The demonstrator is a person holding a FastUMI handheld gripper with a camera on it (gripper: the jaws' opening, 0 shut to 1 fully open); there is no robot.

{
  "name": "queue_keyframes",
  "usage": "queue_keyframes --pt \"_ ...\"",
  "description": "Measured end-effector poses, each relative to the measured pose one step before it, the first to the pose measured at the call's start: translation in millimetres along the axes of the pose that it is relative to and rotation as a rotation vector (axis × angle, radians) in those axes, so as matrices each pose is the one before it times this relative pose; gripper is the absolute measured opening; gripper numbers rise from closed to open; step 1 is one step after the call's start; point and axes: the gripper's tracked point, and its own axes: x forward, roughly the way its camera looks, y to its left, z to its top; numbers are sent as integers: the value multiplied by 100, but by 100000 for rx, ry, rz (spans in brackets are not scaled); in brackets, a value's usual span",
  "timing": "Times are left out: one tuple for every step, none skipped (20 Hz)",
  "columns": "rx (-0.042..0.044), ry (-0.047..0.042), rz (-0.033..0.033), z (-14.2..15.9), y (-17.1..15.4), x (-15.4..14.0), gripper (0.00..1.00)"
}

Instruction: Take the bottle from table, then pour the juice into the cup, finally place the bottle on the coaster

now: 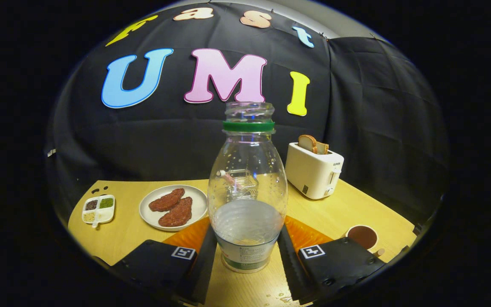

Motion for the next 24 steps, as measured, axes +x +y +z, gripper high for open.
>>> queue_keyframes --pt "-177 -141 -1306 -343 -114 751 74" --pt "23 -21 -766 -233 3 588 74" --pt "238 357 -844 -457 -77 631 74" --pt "881 -253 -171 -226 131 503 74" --pt "584 745 -71 -518 213 619 75" --pt "-541 1586 -198 -711 118 249 74" --pt "-1034 837 71 -457 169 48 75" --pt "-1013 -138 -486 -143 29 -84 75" --pt "-909 -623 -940 -53 -338 191 75" --pt "-389 977 -531 -421 -152 0 75" --pt "963 821 -575 -711 -46 -201 74" --pt "1832 -1604 -406 238 -104 -467 75" --pt "1344 53 -209 -25 -82 329 75" --pt "846 182 47 -193 -59 0 75" --pt "466 -345 -73 219 -114 78 75" --pt "185 368 -139 -66 -68 -1 76" --pt "413 -293 -264 75 -40 -18 77" --pt "379 897 -13 -235 48 -75 77" --pt "-165 1360 214 -385 42 -93 79" --pt "-264 294 511 -42 68 -154 79" --pt "-473 -355 266 389 5 -378 90" --pt "-175 -988 176 114 -57 7 100" --pt "-28 -707 -557 265 -270 -310 97" --pt "621 -89 -405 148 -211 -324 98"
